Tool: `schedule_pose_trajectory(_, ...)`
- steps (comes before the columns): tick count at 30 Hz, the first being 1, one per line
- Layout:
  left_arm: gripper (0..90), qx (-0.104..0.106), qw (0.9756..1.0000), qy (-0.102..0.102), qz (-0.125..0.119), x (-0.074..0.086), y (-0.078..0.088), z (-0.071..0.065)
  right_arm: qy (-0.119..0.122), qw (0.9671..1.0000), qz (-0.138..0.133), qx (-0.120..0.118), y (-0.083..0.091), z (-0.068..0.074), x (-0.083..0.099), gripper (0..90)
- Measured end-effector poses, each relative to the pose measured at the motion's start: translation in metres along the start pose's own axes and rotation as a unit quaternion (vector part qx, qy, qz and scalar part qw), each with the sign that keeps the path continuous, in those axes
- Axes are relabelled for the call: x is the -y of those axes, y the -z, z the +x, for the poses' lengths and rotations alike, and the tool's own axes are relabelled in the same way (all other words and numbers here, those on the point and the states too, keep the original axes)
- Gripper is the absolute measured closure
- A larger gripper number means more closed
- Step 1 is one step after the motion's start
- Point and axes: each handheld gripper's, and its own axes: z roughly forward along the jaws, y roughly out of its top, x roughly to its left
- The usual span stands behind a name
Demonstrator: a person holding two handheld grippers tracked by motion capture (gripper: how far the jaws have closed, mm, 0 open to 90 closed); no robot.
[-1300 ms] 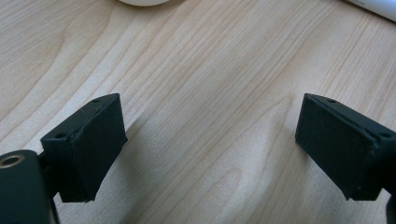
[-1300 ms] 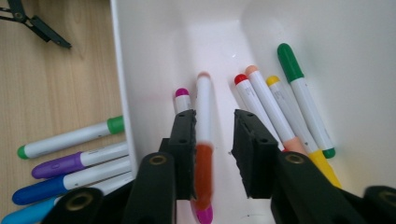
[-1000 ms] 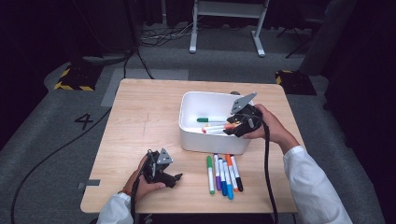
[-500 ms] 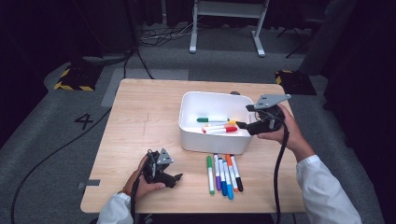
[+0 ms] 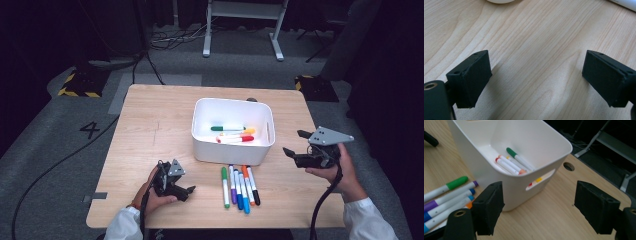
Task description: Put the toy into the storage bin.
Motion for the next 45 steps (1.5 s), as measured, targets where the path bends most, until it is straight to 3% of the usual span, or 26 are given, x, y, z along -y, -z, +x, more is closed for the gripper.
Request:
schedule_pose_trajectory(4,8.8,0.0,1.0,0.0,0.0,0.0,0.0,0.0,-0.032,0.9994,-0.002,-0.012,0.003,0.006,0.028,24.1)
schedule_pose_trajectory(7,8.8,0.0,1.0,0.0,0.001,0.0,0.0,0.0,-0.042,0.9989,0.004,-0.021,0.002,0.015,0.045,24.1)
schedule_pose_trajectory(16,8.8,0.0,1.0,0.001,0.0,0.0,0.0,0.0,-0.051,0.9946,0.021,-0.088,-0.017,0.054,0.078,24.9)
schedule_pose_trajectory(23,8.8,0.0,1.0,0.001,0.0,0.0,0.0,0.0,-0.035,0.9906,0.037,-0.127,-0.042,0.084,0.081,25.5)
schedule_pose_trajectory(29,8.8,0.0,1.0,0.001,0.0,0.0,0.0,0.0,-0.036,0.9882,0.041,-0.143,-0.056,0.095,0.078,26.7)
schedule_pose_trajectory(39,8.8,0.0,1.0,0.001,0.0,0.0,0.0,0.0,-0.038,0.9866,0.05,-0.15,-0.069,0.098,0.081,28.6)
schedule_pose_trajectory(45,8.8,-0.001,1.0,0.001,0.001,0.0,0.0,0.0,-0.037,0.9871,0.063,-0.142,-0.073,0.097,0.086,29.3)
